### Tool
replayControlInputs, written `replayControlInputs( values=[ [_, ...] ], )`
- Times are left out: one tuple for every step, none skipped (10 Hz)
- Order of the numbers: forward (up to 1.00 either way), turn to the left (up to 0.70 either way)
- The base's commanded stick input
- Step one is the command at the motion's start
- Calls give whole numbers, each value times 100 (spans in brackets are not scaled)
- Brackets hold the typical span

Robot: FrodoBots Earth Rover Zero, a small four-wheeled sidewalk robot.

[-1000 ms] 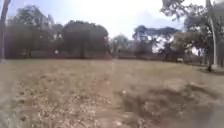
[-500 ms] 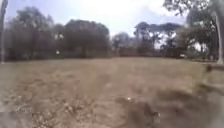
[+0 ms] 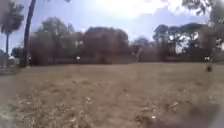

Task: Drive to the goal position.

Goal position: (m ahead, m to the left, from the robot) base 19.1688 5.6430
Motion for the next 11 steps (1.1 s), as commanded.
replayControlInputs(
  values=[
    [70,0],
    [70,0],
    [70,0],
    [70,0],
    [70,0],
    [70,0],
    [70,0],
    [70,0],
    [70,0],
    [70,0],
    [70,0]
  ],
)
